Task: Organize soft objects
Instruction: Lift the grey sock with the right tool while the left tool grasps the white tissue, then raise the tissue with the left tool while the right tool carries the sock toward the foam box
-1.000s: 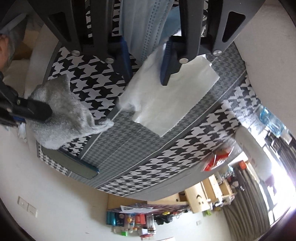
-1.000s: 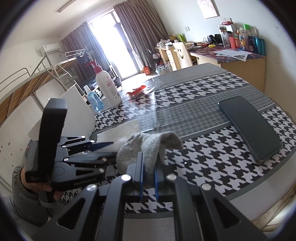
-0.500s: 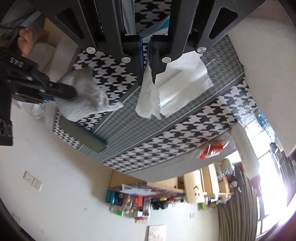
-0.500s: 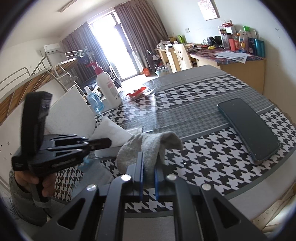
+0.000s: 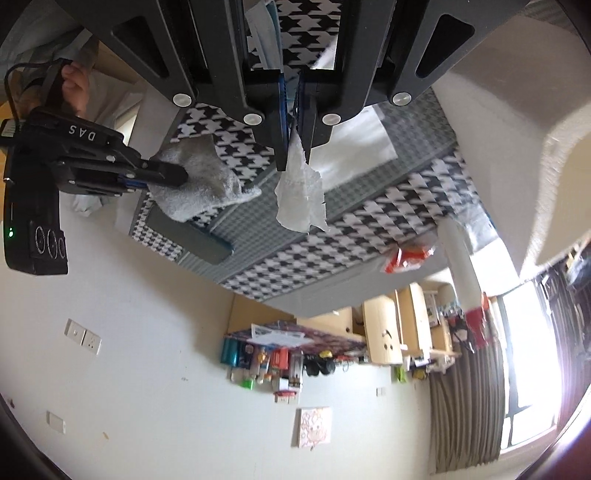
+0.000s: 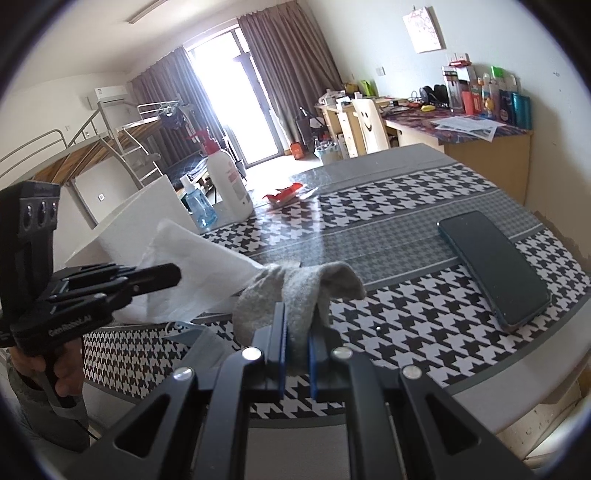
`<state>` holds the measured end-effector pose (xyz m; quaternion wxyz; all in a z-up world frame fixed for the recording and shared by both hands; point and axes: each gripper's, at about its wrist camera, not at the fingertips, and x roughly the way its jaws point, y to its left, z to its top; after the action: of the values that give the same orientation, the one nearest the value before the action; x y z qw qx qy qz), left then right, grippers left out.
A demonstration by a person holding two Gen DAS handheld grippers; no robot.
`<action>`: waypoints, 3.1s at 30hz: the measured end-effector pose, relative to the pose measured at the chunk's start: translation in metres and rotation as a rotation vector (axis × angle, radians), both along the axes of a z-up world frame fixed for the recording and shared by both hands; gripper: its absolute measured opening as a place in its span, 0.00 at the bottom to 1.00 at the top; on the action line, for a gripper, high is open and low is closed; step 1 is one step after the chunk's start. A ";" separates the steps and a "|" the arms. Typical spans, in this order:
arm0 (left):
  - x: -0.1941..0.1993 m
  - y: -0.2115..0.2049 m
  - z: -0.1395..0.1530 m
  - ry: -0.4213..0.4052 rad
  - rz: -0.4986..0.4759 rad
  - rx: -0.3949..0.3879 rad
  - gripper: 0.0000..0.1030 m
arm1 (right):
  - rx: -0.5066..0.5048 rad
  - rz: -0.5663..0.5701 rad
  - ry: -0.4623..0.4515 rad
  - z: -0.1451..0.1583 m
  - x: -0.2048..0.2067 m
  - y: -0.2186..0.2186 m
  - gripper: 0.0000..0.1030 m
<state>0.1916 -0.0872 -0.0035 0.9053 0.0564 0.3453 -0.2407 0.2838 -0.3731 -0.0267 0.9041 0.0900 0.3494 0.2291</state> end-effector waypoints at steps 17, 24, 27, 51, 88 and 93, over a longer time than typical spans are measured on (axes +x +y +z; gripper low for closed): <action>0.078 -0.011 -0.056 0.090 0.092 0.088 0.57 | 0.003 -0.008 0.018 -0.007 0.016 -0.005 0.12; 0.094 -0.020 -0.077 0.143 0.100 0.171 0.65 | 0.013 0.008 0.032 -0.012 0.022 -0.005 0.12; 0.100 -0.020 -0.087 0.165 0.106 0.191 0.65 | 0.015 0.014 0.036 -0.014 0.023 -0.005 0.12; 0.103 -0.012 -0.078 0.176 0.115 0.114 0.03 | 0.016 0.024 0.031 -0.013 0.019 -0.002 0.12; -0.025 0.045 0.038 -0.220 0.192 -0.057 0.03 | -0.060 0.064 -0.201 0.049 -0.008 0.051 0.12; -0.030 0.051 0.041 -0.235 0.202 -0.065 0.03 | -0.064 0.067 -0.224 0.052 -0.008 0.056 0.12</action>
<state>0.1616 -0.0360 0.0378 0.9604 0.0197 0.2331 -0.1512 0.2756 -0.3173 0.0257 0.9316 0.0232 0.2564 0.2565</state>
